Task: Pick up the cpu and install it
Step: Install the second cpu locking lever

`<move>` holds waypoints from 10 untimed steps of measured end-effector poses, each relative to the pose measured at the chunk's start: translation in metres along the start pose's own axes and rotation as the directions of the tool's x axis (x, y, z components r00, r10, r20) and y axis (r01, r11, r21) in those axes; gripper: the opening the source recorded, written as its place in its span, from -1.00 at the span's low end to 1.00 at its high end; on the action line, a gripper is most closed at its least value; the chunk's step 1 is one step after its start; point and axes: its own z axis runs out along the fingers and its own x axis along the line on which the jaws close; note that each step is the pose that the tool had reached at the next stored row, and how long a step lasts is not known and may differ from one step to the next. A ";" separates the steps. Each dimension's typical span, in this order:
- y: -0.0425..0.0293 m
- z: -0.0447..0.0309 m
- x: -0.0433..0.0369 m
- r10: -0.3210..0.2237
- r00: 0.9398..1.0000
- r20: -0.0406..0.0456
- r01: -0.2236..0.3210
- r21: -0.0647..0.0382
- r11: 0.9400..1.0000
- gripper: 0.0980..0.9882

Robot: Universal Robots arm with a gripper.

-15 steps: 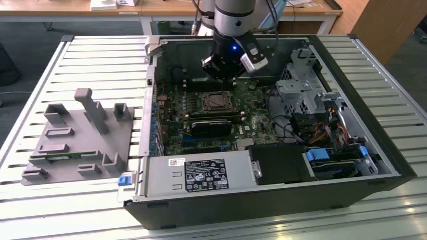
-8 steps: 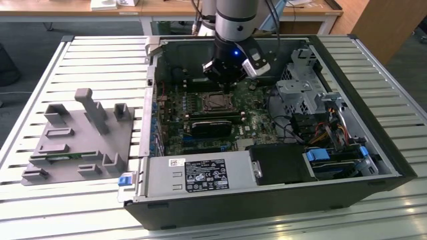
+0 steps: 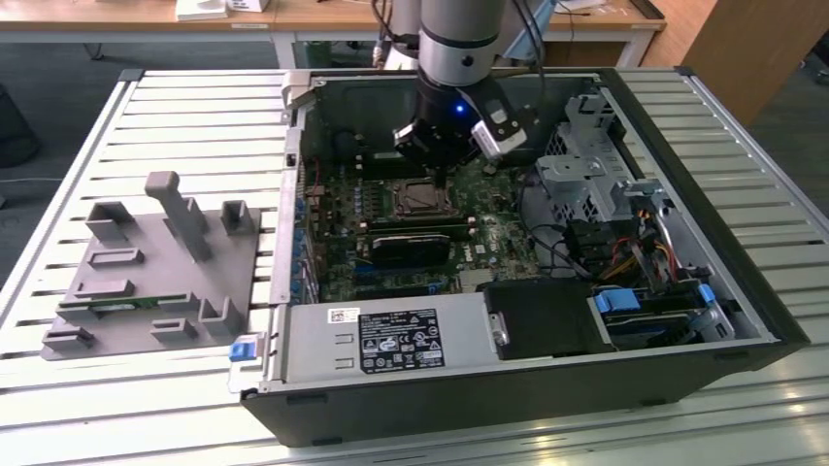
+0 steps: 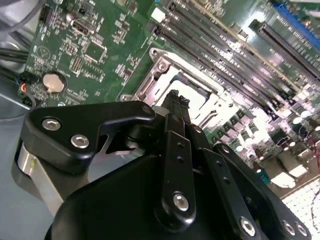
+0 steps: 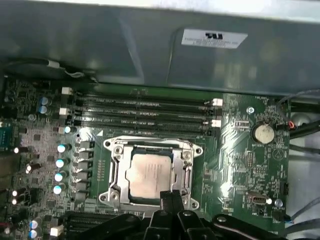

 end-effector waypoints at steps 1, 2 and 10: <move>-0.0026 0.0000 0.0002 0.000 1.000 0.000 0.000 0.000 1.000 -0.98; -0.0053 -0.0001 0.0004 0.000 1.000 0.000 0.000 0.000 1.000 -0.98; -0.0179 0.0000 0.0066 0.000 1.000 0.000 0.000 0.000 1.000 -0.98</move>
